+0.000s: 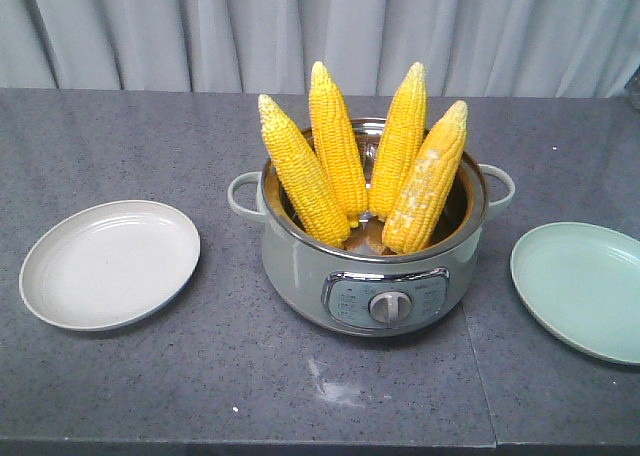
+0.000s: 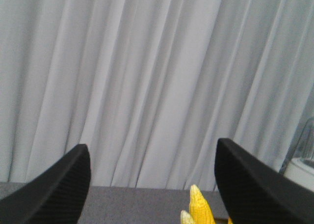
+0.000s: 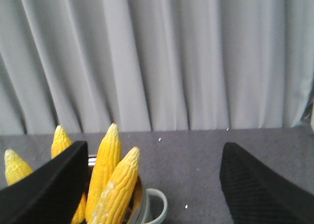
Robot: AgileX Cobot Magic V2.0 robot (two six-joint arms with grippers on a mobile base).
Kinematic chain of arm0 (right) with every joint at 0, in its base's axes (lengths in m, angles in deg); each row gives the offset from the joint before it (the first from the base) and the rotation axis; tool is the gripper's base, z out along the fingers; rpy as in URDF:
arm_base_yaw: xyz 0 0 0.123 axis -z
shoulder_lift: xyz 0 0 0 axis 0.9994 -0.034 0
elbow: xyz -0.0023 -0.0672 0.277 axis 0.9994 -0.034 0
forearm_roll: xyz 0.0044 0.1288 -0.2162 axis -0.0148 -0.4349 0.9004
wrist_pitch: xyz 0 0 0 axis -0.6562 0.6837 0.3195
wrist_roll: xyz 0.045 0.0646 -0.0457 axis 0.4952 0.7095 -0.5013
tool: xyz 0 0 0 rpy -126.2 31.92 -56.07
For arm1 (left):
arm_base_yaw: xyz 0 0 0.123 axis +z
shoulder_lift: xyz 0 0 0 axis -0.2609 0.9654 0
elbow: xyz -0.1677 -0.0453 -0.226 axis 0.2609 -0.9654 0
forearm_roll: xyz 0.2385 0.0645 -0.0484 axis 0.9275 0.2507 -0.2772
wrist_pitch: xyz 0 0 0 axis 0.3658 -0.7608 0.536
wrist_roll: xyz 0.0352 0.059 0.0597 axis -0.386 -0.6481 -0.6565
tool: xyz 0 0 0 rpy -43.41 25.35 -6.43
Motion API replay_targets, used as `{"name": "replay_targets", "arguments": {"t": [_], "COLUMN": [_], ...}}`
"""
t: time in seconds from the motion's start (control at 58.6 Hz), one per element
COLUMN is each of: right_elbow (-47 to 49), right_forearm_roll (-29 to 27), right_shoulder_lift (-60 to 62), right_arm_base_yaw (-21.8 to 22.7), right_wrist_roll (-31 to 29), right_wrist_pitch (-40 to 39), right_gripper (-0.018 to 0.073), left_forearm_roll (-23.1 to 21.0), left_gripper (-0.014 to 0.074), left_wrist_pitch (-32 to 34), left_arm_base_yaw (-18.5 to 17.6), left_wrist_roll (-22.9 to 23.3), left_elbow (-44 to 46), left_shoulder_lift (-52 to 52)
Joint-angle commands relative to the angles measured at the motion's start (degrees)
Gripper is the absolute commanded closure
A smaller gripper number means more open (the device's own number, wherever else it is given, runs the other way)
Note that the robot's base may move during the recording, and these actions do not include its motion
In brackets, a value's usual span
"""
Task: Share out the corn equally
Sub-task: 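Reach both grippers into the pot and grasp one corn cob each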
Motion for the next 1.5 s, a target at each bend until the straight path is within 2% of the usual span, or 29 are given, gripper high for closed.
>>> {"name": "replay_targets", "arguments": {"t": [0.0, 0.154, 0.273, 0.461, 0.649, 1.042, 1.315, 1.486], "right_elbow": [9.2, 17.4, 21.5, 25.7, 29.1, 29.2, 29.2, 29.2], "right_forearm_roll": [-5.6, -19.9, -24.2, -26.3, -26.9, -27.3, -32.8, -32.9], "right_shoulder_lift": [-8.0, -21.3, -30.5, -42.6, -49.1, -54.0, -55.3, -56.6], "right_arm_base_yaw": [-1.1, -0.8, -0.8, -0.8, -0.8, -1.0, -1.0, -1.0], "right_wrist_roll": [-6.2, -15.5, -19.1, -20.0, -20.5, -23.4, -28.4, -28.3], "right_wrist_pitch": [3.3, 7.1, 7.9, 8.9, 9.2, 8.3, 7.7, 9.1], "right_gripper": [0.0011, 0.0011, 0.0011, 0.0011, 0.0011, 0.0013, 0.0013, 0.0067], "left_forearm_roll": [-0.5, -0.5, -0.7, -0.7, -0.6, -0.7, -0.7, -0.7], "left_gripper": [0.0073, 0.0073, 0.0073, 0.0073, 0.0073, 0.0073, 0.0073, 0.0073], "left_wrist_pitch": [-0.2, -4.5, -7.8, -10.0, -12.5, -15.3, -15.3, -15.7], "left_arm_base_yaw": [-2.7, -6.0, -7.0, -6.9, -6.9, -6.9, -6.9, -6.9], "left_wrist_roll": [-2.2, -4.9, -4.9, -4.9, -4.9, -4.9, -4.9, -4.9], "left_elbow": [4.0, 7.3, 9.1, 9.3, 9.3, 9.3, 9.3, 9.3], "left_shoulder_lift": [3.8, 10.0, 13.1, 13.6, 13.6, 13.6, 13.6, 13.6]}}
